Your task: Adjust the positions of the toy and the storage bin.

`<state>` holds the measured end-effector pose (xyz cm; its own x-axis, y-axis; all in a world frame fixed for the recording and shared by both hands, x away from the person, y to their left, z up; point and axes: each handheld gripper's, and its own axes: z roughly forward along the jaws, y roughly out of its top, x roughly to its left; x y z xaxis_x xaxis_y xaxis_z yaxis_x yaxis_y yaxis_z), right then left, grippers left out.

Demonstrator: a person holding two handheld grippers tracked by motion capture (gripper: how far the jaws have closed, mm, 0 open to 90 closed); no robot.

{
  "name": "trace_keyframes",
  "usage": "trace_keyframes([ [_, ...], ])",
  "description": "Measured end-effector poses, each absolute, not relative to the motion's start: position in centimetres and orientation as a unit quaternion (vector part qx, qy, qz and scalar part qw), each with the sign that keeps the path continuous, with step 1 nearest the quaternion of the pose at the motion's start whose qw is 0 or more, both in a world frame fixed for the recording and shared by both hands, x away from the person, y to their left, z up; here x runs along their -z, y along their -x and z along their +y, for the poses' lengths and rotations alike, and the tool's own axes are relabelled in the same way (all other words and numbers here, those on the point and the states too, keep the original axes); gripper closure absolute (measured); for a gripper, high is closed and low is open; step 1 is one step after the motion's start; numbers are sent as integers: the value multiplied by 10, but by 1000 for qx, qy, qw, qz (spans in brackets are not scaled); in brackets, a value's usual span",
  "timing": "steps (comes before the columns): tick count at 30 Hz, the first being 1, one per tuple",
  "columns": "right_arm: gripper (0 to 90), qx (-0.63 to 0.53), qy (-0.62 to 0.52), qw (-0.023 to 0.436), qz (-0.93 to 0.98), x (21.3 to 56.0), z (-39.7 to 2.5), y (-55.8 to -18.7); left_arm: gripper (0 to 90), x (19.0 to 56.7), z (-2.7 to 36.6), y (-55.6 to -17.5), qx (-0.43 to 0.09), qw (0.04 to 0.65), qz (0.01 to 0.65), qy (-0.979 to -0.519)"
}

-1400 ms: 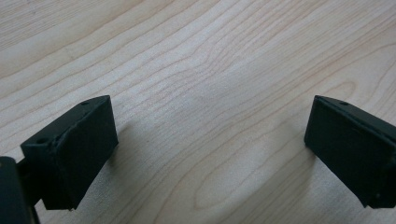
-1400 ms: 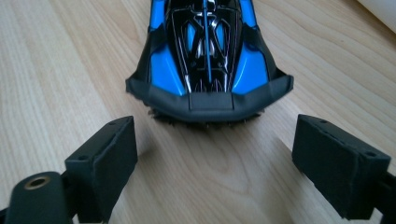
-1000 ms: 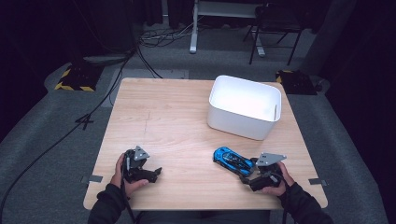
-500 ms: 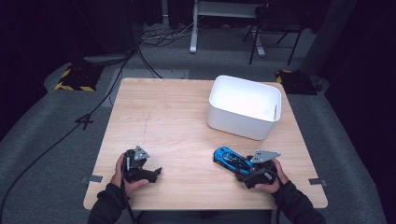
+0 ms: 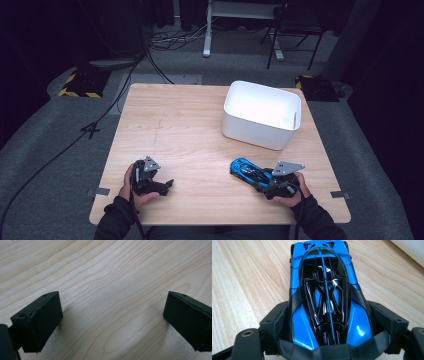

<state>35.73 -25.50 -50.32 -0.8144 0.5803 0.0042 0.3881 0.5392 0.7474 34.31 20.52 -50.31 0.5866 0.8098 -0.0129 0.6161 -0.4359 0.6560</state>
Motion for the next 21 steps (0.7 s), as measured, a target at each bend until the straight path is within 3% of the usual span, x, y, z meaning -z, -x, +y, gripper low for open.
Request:
trace_keyframes([
  [21, 238, -367, -357, 159, 844, 501, -319, -342, 26, 503, 202, -347, -153, 318, 421, -836],
])
